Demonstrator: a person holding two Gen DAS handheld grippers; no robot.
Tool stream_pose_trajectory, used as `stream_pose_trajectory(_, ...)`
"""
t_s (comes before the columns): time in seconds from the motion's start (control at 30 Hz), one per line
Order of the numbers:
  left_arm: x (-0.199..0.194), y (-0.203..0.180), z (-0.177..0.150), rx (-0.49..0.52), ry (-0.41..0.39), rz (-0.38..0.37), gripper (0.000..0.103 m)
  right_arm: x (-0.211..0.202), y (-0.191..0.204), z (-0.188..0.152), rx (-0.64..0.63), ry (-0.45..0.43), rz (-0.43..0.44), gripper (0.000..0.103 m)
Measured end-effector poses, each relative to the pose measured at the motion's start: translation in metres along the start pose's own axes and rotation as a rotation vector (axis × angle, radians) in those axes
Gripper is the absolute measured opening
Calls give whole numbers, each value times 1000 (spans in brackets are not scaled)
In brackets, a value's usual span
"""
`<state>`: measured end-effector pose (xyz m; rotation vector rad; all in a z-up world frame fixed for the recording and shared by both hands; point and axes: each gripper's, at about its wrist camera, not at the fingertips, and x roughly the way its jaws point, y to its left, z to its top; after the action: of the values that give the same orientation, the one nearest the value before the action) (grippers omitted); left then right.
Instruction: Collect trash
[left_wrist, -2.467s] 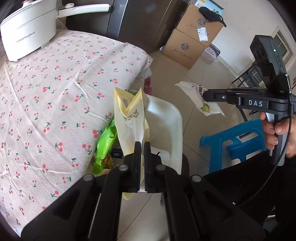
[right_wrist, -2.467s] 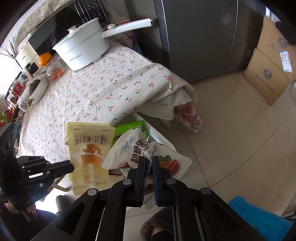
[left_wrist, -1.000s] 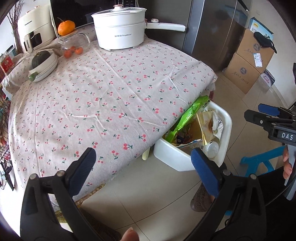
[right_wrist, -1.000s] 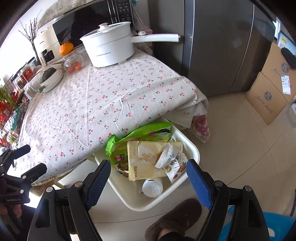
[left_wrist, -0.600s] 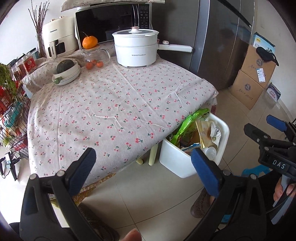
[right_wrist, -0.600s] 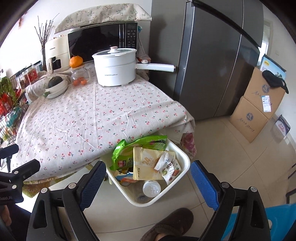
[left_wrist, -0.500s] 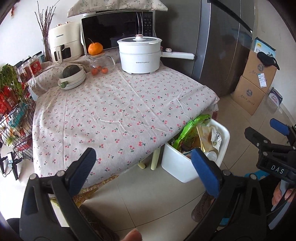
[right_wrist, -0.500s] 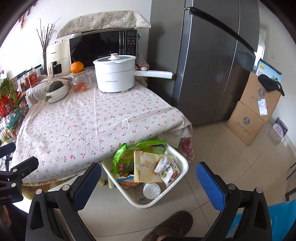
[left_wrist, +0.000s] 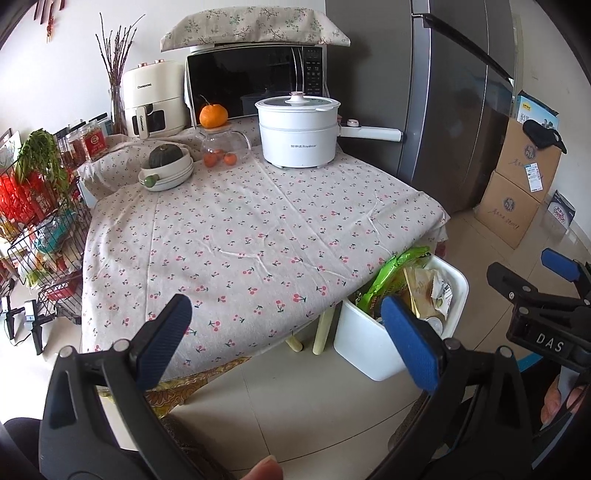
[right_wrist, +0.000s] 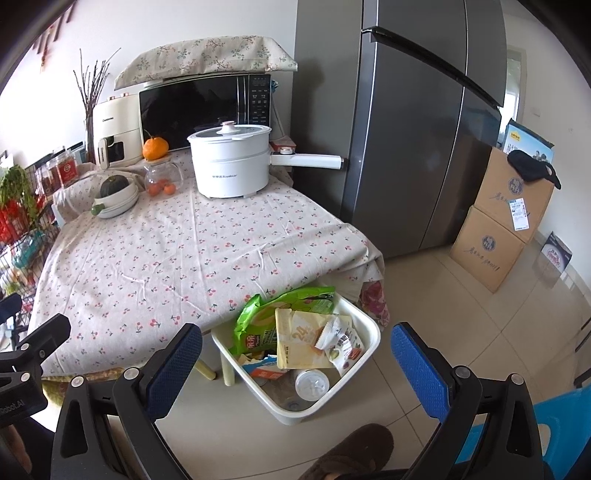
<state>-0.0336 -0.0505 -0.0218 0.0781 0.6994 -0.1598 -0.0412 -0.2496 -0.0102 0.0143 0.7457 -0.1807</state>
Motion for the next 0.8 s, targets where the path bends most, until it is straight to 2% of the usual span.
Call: stream_pose_trajectory(0.8,-6,-8,0,11,-19,-7,102,0,-1,-1,13,8,1,103)
